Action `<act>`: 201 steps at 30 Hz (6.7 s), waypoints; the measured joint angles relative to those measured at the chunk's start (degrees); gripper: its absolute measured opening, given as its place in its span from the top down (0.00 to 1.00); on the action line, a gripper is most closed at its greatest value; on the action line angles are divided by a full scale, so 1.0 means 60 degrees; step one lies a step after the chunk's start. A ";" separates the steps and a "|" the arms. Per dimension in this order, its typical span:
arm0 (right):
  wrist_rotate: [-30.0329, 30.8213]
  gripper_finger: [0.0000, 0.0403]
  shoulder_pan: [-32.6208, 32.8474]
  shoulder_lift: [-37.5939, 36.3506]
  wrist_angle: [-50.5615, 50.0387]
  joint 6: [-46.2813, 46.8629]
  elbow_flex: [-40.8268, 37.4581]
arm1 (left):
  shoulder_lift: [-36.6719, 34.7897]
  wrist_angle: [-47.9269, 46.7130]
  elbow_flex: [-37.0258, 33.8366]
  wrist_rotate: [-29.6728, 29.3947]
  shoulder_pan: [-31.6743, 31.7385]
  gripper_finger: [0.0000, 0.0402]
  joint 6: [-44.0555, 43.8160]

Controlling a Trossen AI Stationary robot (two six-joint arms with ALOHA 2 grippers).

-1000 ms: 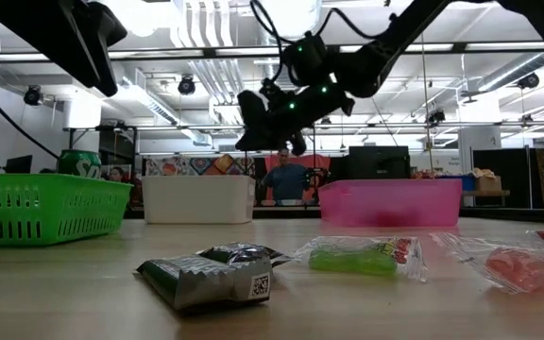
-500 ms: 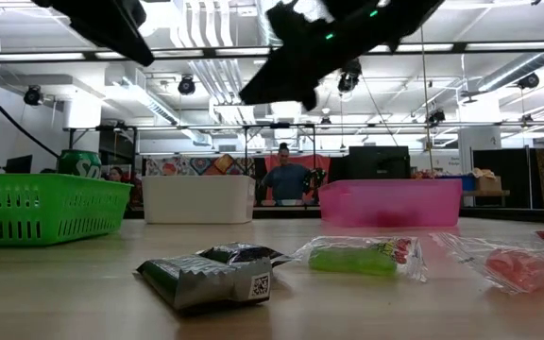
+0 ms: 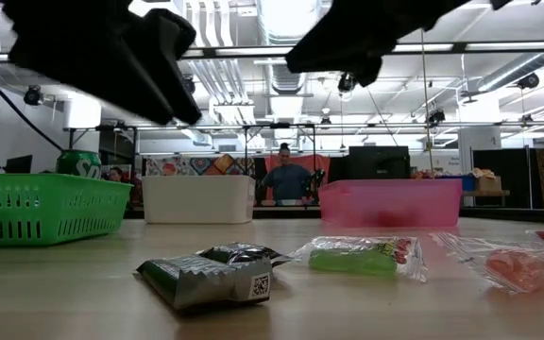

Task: Organize candy in baskets
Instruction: Put the brown chocolate into the green basket

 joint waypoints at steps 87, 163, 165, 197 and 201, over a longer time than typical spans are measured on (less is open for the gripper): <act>0.0171 0.85 0.1647 0.0022 0.0394 0.0557 -0.0403 | 0.3646 0.9268 -0.2174 0.8854 0.3281 0.79 0.3292; 0.0071 0.85 0.1730 0.0022 0.0613 -0.0184 -0.0403 | 0.0989 -0.2821 0.0006 0.2328 0.1042 0.57 0.2057; 0.0055 0.85 0.1765 0.0022 0.0610 -0.0187 -0.0403 | 0.1368 -0.3092 0.0235 0.2371 0.1042 0.58 0.2184; 0.0047 0.85 0.2201 0.0022 0.0615 -0.0180 -0.0422 | 0.1084 -0.2962 0.1102 0.2174 0.1100 1.00 0.2416; 0.0051 0.85 0.2205 0.0022 0.0617 -0.0173 -0.0422 | 0.0532 -0.2972 0.1090 0.2141 0.1100 1.00 0.2376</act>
